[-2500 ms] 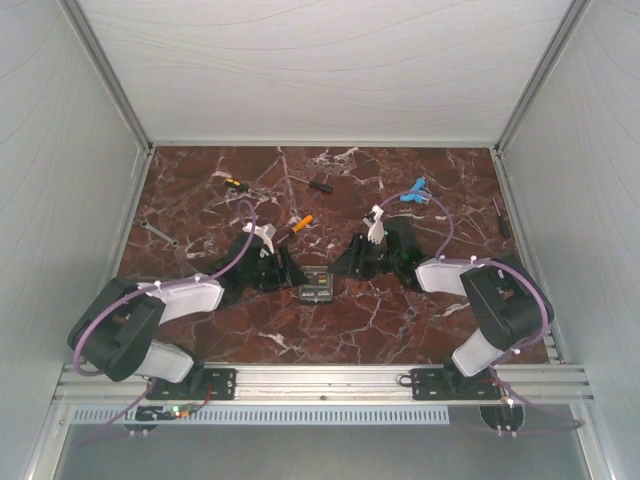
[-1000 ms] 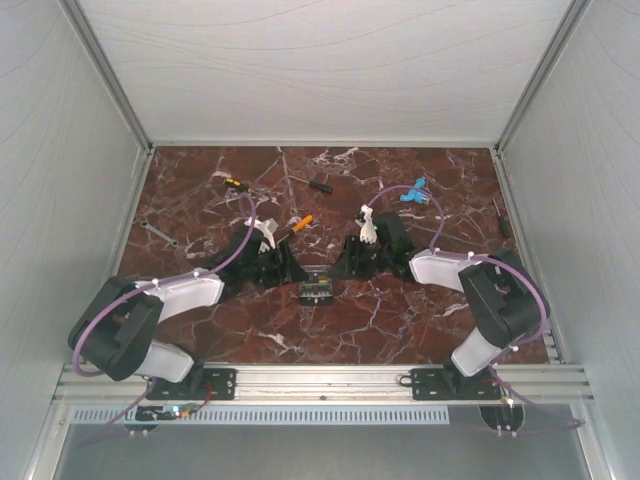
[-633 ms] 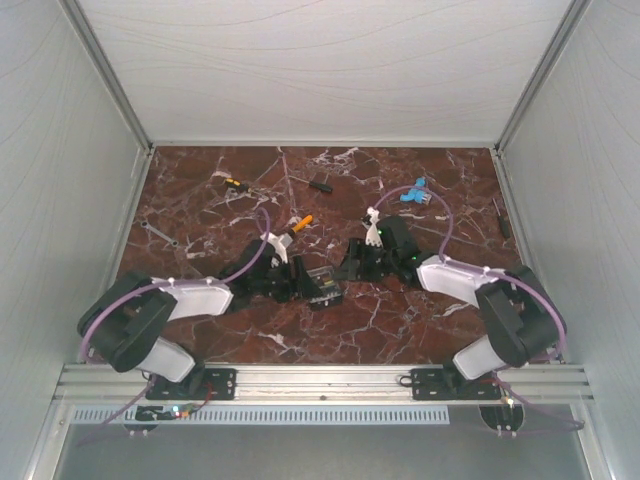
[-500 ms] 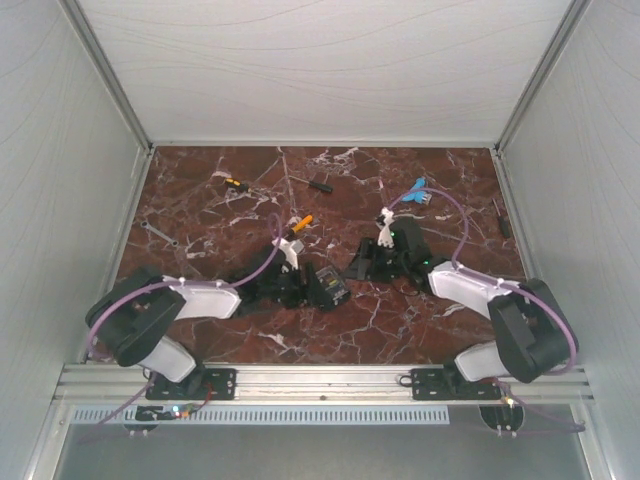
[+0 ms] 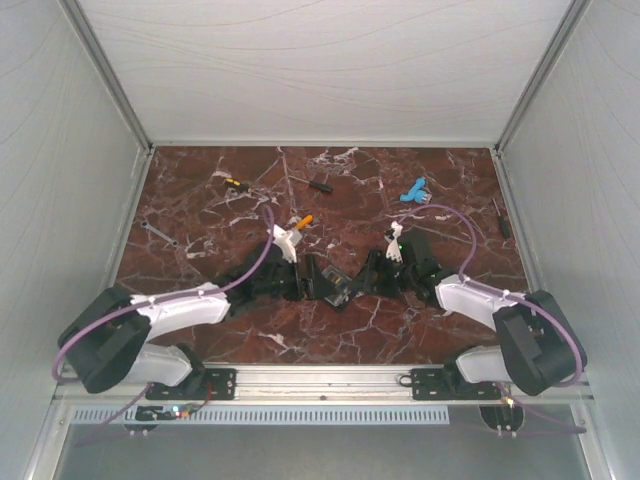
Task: Snap on the fuse box
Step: Close the fuse box cover on the fuse box base.
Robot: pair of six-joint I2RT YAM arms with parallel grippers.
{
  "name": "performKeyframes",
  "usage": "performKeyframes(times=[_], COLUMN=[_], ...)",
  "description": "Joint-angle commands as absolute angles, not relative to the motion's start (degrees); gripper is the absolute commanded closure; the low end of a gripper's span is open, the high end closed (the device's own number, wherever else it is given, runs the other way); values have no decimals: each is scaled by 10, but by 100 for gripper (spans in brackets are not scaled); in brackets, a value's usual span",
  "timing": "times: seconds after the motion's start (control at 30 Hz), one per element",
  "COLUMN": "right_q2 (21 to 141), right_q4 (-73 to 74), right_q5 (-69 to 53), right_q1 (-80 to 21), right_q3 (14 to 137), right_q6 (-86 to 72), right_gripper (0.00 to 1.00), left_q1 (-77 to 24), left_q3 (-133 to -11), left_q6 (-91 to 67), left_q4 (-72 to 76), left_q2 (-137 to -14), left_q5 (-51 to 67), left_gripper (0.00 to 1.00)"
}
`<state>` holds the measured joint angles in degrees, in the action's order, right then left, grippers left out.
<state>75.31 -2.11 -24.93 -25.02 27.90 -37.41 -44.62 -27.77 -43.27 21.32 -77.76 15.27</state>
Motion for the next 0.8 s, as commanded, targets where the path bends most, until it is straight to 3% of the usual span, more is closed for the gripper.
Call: performKeyframes(times=[0.0,0.4,0.77], right_q2=[778,967,928], right_q4=[-95,-133,-119], right_q5=[-259,-329,-303], right_q1=[-272,-293,-275], right_q3=[279,446,416], right_q6=[-415,-348,-359], right_gripper=[39,42,37], left_q1=[-391,-279,-269], left_q3=[-259,-277,-322], left_q6=[-397,-347,-331], left_q4=[164,103,102], left_q2=[-729,-711,-788], left_q5=[137,188,153], left_gripper=[19,23,17])
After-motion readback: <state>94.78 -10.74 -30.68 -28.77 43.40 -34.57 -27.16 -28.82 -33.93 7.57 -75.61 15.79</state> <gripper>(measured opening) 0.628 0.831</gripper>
